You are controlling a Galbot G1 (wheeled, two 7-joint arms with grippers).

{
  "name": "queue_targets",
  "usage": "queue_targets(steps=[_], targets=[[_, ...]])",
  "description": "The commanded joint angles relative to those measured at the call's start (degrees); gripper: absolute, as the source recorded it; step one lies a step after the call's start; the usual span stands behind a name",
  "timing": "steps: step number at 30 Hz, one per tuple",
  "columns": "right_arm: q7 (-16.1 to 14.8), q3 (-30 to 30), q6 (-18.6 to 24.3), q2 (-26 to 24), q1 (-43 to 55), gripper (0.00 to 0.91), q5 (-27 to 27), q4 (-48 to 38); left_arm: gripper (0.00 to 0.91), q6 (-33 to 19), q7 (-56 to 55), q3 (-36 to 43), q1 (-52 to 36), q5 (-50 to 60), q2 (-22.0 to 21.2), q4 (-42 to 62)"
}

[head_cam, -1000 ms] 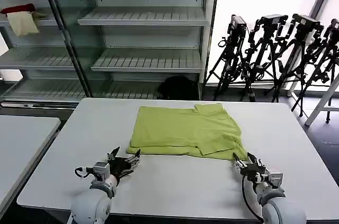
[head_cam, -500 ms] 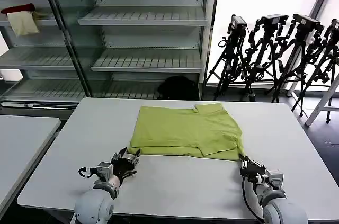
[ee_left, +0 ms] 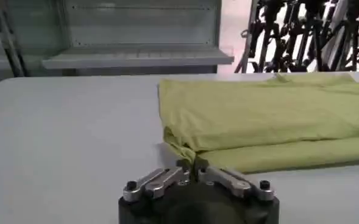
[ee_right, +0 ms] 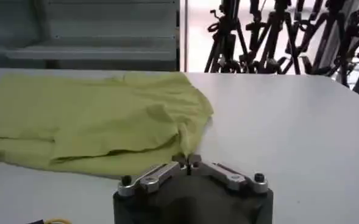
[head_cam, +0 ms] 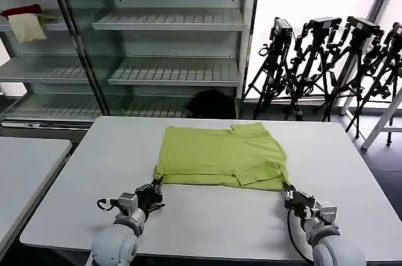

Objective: Fold and organize the clothes.

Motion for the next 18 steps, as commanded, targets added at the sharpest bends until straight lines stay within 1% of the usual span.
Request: queue_targets(steps=[1,4,6,7,9,13,18], targets=[[1.14,-0.04,-0.05,-0.11,-2.39,0.000,2.96,2.91,0.000,0.06,-0.39,-0.87,3.41,0.17,0.34,-4.88],[2.02,-0.40,-0.10,-0.26,-5.25,0.000,3.84,6.27,0.000,0.06,0.64,-3.76,7.56,0.23,0.95,-10.51],[2.67,-0.82,-0.13,-0.27,-7.26,0.000,4.29,8.30,0.000,0.10,0.87,-5.38,10.61,-1.62,1.62,-13.31],[3.23,-1.14,-0.13,-0.20,-8.17,0.000,4.18,10.10,0.000,0.10,1.35,-6.66,12.78,-2.58,2.06,-16.64],[4.53,-2.18,-0.18,0.07,-10.83,0.000,4.14,12.76,0.000,0.09,1.54,-8.34,16.57,-4.26,2.74,-19.37],[6.65,-4.53,-0.19,0.04,-13.94,0.000,3.34,16.21,0.000,0.03,1.77,-10.68,20.46,-4.95,3.40,-22.01],[9.64,-8.18,-0.16,0.32,-17.70,0.000,1.14,19.61,0.000,0.03,1.62,-13.66,23.46,-7.10,3.90,-22.08]])
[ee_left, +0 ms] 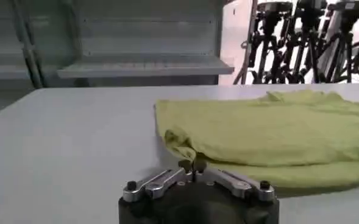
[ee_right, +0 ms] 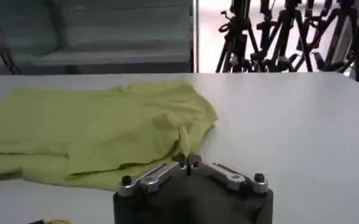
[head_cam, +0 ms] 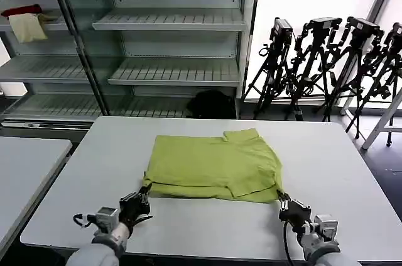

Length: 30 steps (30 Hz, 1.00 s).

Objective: Fold and organize the clothes.

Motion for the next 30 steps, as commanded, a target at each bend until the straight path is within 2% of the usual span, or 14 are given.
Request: queue_targets(steps=[1,4,16,17,18,19,23,30], targets=[[4.75,-5.02,0.03,0.16,-8.13,0.000,-1.47,8.24,0.000,-0.14,0.49,-7.35,11.93,-4.19,1.14,-8.50],[5.50,-6.27,0.04,0.20,-9.65,0.000,-2.18,9.08,0.000,-0.16,0.21,-7.83,13.36,-4.04,1.13,-8.30],[4.50,-6.05,0.11,0.29,-9.74,0.000,-3.14,8.09,0.010,-0.21,-1.70,-8.40,14.53,-3.45,0.52,-7.63],[4.40,-6.06,0.11,0.26,-9.79,0.000,-3.14,8.10,0.111,-0.21,-1.70,-8.32,14.55,-3.45,0.43,-7.79],[4.12,-6.12,0.10,0.15,-9.92,0.453,-3.15,8.17,0.907,-0.20,-2.09,-8.17,14.49,-3.47,0.28,-7.85],[3.99,-6.12,0.09,0.14,-9.91,0.907,-3.15,8.16,0.907,-0.20,-3.04,-7.98,14.27,-3.37,0.16,-7.86],[3.72,-5.78,0.03,0.12,-9.60,0.907,-3.85,7.68,0.907,-0.22,-3.52,-7.82,14.40,-2.89,0.22,-7.83],[4.52,-5.26,0.13,0.67,-9.79,0.907,-9.73,6.63,0.907,-0.27,-5.88,-8.63,13.57,-2.74,0.10,-7.22]])
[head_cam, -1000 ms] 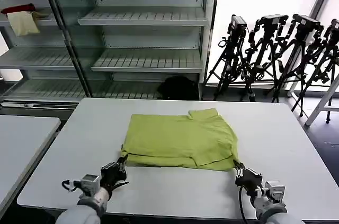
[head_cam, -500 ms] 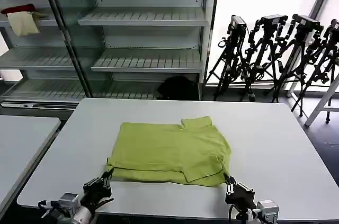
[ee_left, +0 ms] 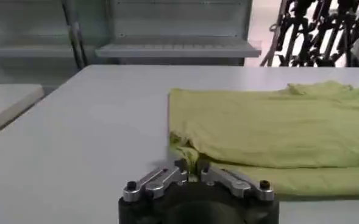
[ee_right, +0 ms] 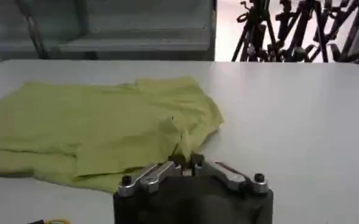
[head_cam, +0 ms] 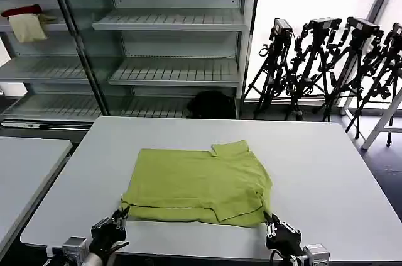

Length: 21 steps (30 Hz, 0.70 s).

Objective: Fold and organize the clothes.

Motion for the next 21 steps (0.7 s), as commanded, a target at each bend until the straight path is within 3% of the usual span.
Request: queue_targets(steps=[1,8,12,14,18,21], targets=[[0.43,0.13,0.10,0.57,-0.48,0.907,-4.37,-0.03,0.907,-0.08,-2.54,-1.35,0.27,-0.42,-0.18,-0.39],[0.65,2.13,0.50,3.26,4.67,0.907,-3.26,1.16,0.907,-2.31,-0.94,-3.94,-5.46,-4.48,-1.07,-2.51],[-0.95,1.94,0.01,4.42,15.36,0.907,-1.24,-2.51,0.907,-0.45,1.08,-2.09,-13.82,-4.46,-0.87,-0.32],[0.11,-0.55,-0.26,2.92,24.99,0.907,1.63,-7.53,0.907,-0.02,2.00,-0.47,-20.09,-4.52,-0.32,2.50],[0.93,-2.49,-0.51,1.56,35.21,0.907,7.34,-18.40,0.907,0.16,3.59,2.48,-28.78,-3.92,2.12,10.40],[-0.40,-3.83,-0.56,1.96,42.75,0.907,6.74,-26.61,0.907,0.24,3.42,5.69,-33.96,-3.19,4.68,17.83]])
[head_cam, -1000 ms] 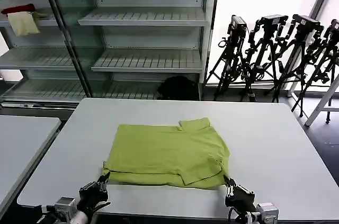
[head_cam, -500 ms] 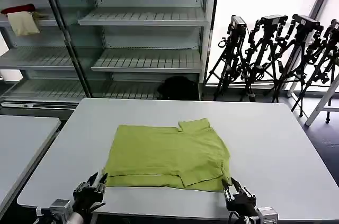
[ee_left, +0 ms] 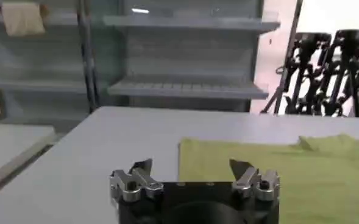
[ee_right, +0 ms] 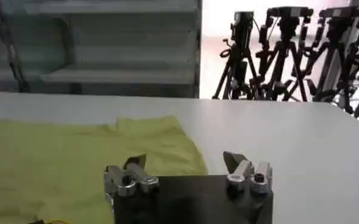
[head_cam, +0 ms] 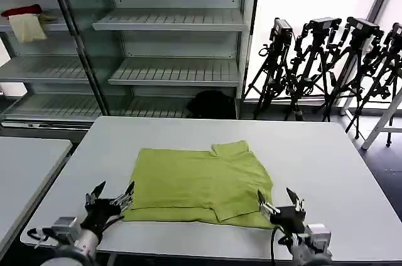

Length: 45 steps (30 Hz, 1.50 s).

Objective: Fold and organize the clothes.

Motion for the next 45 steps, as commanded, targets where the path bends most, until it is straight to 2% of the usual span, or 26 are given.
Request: queue_targets(steps=[1,6,11,25,34,36,43,45], targets=[[-0.50,-4.13,-0.14,-0.37,26.24,0.907,5.29,-21.52,0.907,0.69,2.34,7.00,-23.12,-0.12,4.91,17.72],[-0.88,-6.54,-0.21,0.43,34.11,0.907,5.06,-31.21,0.907,0.79,3.01,10.29,-28.97,-0.59,6.28,25.97],[-1.08,-7.06,-0.20,1.56,36.96,0.907,4.26,-37.36,0.907,0.80,5.25,12.33,-33.36,2.07,6.79,34.36],[-2.87,-5.84,-0.10,0.99,35.73,0.907,3.39,-40.39,0.907,0.77,8.94,12.55,-34.49,5.04,6.52,39.73],[-2.95,-7.63,-0.15,1.69,36.98,0.816,1.88,-42.57,0.907,0.76,9.21,13.39,-36.11,5.29,6.69,42.83],[-3.00,-7.79,-0.16,1.81,37.13,0.705,1.69,-42.97,0.907,0.76,9.36,13.61,-36.16,5.35,6.64,42.85],[-4.45,-9.10,-0.15,2.07,37.00,0.685,0.00,-44.49,0.907,0.73,9.61,14.17,-36.31,6.07,5.93,43.45],[-4.74,-9.56,-0.15,2.19,36.92,0.655,-0.55,-44.88,0.907,0.72,9.82,14.18,-36.22,6.07,5.87,43.46]])
